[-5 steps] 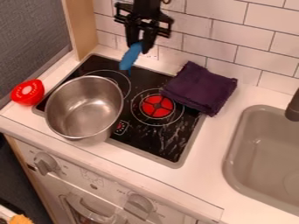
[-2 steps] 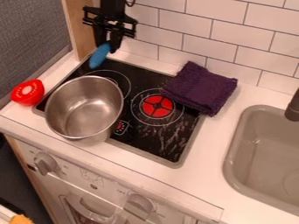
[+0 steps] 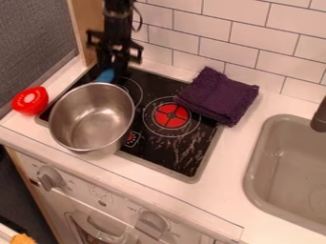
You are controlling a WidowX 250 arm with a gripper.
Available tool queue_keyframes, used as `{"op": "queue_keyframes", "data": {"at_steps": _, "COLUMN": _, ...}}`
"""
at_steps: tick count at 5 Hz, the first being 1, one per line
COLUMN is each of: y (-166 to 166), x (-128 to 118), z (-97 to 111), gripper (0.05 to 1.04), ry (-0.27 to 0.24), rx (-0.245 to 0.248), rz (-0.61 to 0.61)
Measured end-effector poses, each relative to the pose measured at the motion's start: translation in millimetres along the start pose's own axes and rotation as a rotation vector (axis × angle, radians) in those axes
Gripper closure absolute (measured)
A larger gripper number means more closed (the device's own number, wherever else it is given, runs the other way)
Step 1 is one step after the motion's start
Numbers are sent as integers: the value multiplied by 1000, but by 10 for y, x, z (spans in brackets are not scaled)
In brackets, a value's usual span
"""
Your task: Move the spatula from the right side of the stove to the left burner.
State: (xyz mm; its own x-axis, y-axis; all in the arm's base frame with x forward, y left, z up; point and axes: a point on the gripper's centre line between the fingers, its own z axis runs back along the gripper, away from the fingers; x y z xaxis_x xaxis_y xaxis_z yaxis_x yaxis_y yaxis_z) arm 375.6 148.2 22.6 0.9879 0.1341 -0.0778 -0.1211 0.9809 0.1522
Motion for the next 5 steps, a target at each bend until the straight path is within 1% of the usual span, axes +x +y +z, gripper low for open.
{"op": "queue_keyframes", "data": {"at_steps": 1, "y": -84, "x": -89, "z": -116, "gripper": 662, "ry": -21, "rx": -22, "rz": -28}}
{"op": "queue_keyframes", "data": {"at_steps": 2, "y": -130, "x": -101, "z": -109, "gripper": 348, "ry": -63, "rx": -53, "rz": -62}}
{"op": "queue_keyframes", "data": {"at_steps": 3, "y": -135, "x": -135, "z": -57, "gripper": 114, "ry": -106, "rx": -108, "rz": -89}}
{"op": "queue_keyframes", "data": {"at_steps": 4, "y": -53, "x": -125, "z": 275, "gripper": 79, "ry": -202, "rx": -135, "rz": -80}}
{"op": "queue_keyframes", "data": {"at_steps": 5, "y": -20, "x": -154, "z": 354, "gripper": 83, "ry": -184, "rx": -140, "rz": -71}}
